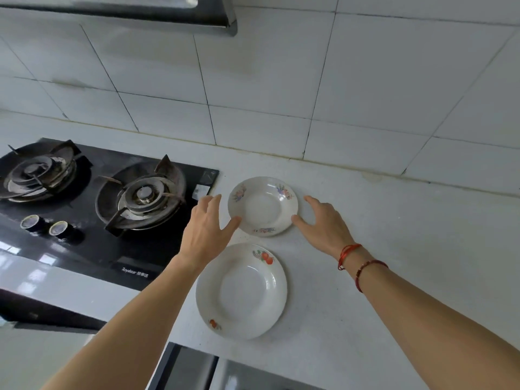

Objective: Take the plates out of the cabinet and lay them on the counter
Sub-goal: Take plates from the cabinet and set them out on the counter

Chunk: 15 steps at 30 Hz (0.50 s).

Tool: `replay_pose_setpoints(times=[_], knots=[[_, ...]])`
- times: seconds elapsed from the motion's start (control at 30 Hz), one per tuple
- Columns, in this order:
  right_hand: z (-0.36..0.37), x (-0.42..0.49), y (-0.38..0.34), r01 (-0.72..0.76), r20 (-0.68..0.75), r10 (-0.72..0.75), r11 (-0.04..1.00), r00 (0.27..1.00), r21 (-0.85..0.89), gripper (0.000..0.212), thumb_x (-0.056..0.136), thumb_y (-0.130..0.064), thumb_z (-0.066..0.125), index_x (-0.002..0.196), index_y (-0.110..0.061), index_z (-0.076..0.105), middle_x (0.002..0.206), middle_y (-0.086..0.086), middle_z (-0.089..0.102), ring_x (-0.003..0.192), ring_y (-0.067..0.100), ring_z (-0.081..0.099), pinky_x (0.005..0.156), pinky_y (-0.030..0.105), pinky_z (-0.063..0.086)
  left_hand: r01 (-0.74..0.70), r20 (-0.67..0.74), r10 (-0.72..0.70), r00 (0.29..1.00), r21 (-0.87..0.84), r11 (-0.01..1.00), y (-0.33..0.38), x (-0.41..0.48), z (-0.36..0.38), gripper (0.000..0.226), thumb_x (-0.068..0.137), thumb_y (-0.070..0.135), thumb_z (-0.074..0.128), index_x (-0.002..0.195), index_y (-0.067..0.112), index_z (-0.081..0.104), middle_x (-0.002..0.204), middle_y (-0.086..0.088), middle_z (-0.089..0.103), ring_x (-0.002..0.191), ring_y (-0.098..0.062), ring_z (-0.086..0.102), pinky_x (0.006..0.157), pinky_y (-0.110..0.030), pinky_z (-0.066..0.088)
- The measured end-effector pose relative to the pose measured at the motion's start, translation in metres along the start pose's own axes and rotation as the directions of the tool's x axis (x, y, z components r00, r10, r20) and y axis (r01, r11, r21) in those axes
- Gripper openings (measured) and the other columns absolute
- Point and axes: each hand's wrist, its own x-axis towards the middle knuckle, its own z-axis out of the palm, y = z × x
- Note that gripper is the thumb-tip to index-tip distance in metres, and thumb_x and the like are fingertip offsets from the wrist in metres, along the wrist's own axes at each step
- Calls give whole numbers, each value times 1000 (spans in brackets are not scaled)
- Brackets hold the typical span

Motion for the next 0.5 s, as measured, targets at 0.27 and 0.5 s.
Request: replay_pose_setpoints(times=[0.27, 0.5], knots=[[-12, -47, 2, 84, -12, -91, 956, 996, -282, 70, 92, -60, 44, 153, -33, 22, 159, 11, 21, 139, 34, 29, 108, 46, 34, -85, 15, 84, 996, 147, 985, 8, -44, -14, 73, 88, 61, 49, 143, 15, 33, 153, -10, 34, 139, -31, 32, 99, -43, 47], [-22, -70, 5, 122, -26, -137, 942, 990, -314, 69, 94, -59, 43, 153, -32, 22, 158, 12, 24, 136, 34, 32, 105, 46, 36, -79, 7, 80, 997, 191, 978, 17, -71, -22, 76, 89, 62, 48, 146, 15, 32, 153, -11, 35, 139, -31, 35, 99, -45, 48]])
